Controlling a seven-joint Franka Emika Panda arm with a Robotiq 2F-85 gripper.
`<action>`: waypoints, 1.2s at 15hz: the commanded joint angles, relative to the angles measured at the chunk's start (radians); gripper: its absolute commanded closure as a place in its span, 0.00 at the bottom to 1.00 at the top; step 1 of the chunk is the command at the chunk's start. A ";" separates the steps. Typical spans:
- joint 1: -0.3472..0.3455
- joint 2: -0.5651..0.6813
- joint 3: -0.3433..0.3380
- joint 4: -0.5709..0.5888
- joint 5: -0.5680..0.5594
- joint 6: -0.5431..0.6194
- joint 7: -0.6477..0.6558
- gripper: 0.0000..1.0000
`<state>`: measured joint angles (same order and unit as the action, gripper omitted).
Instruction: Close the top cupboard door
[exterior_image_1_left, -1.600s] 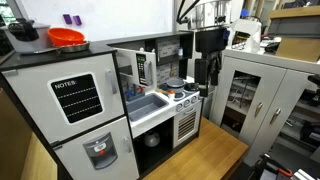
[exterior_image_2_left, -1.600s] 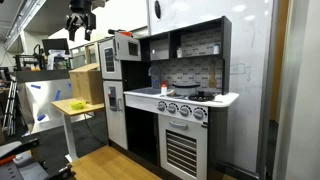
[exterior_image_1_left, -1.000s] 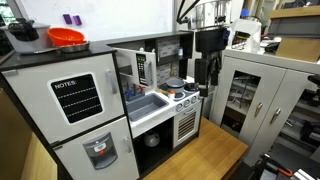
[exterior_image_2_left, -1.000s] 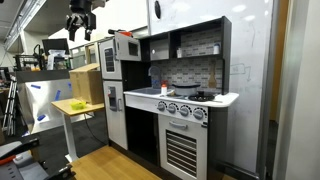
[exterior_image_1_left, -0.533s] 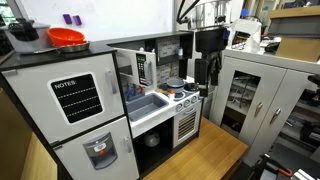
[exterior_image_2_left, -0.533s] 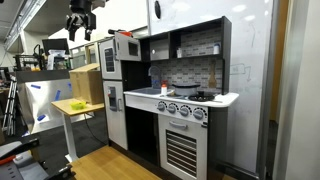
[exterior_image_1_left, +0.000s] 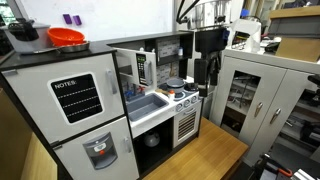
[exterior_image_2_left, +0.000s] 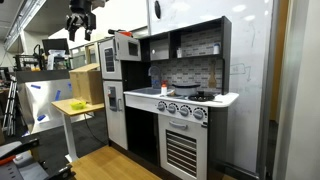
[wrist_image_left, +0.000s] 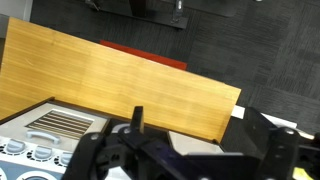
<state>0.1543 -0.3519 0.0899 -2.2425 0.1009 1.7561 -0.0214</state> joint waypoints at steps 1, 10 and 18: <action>-0.003 -0.019 0.014 -0.033 0.005 0.098 -0.028 0.00; 0.018 -0.142 0.057 -0.188 0.001 0.581 0.033 0.00; 0.000 -0.213 0.139 -0.274 -0.144 0.849 0.143 0.00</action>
<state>0.1518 -0.5651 0.2320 -2.5195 -0.0444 2.6095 0.1231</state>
